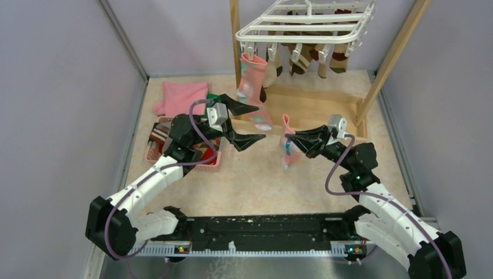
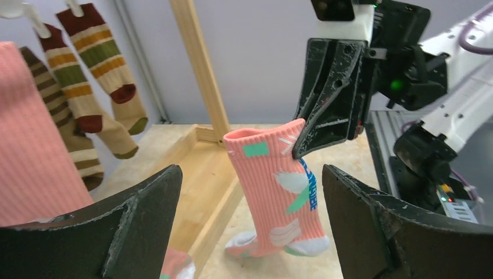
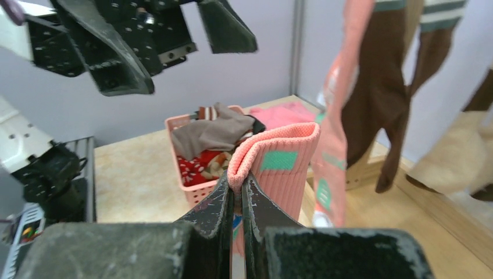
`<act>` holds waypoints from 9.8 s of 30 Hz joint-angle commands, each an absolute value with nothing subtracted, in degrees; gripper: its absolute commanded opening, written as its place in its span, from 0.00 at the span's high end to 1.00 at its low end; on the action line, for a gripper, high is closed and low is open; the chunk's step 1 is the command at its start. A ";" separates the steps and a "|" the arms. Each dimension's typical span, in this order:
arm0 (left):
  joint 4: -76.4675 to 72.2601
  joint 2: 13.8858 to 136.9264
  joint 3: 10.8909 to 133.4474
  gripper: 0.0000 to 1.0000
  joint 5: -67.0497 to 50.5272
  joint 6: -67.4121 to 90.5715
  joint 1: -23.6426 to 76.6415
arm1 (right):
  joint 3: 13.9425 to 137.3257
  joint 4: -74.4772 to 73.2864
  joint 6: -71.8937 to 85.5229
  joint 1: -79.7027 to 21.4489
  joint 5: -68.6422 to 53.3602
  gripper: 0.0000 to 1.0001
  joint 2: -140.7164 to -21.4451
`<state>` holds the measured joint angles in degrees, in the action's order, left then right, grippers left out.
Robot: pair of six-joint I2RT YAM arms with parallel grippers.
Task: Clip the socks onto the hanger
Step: Open the clamp at the hanger.
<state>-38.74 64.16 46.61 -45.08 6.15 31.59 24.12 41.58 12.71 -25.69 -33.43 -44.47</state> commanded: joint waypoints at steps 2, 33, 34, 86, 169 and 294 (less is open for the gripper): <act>-41.17 66.20 46.42 0.04 -53.89 6.95 30.90 | 29.13 46.09 13.86 -25.67 -44.93 1.00 -46.21; -55.28 75.69 48.66 0.20 -67.97 23.63 29.82 | 34.08 39.14 6.92 -31.27 -52.29 1.00 -47.56; -56.27 76.08 48.69 0.22 -68.09 24.57 29.83 | 34.18 39.11 6.94 -31.32 -52.29 1.00 -47.67; -95.39 81.51 41.68 1.00 -72.32 47.76 28.27 | 34.65 30.26 0.22 -31.32 -33.26 0.19 -39.76; -47.31 61.30 40.15 1.00 -62.40 9.13 30.20 | 69.21 43.64 14.15 -22.22 -29.35 0.27 -72.47; -58.67 72.33 46.47 1.00 -64.27 13.74 31.41 | 54.58 49.00 11.27 -7.78 -41.45 0.13 -64.11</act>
<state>-53.39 71.77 44.07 -63.61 12.88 30.81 54.35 45.91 10.74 -8.93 -38.24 -66.35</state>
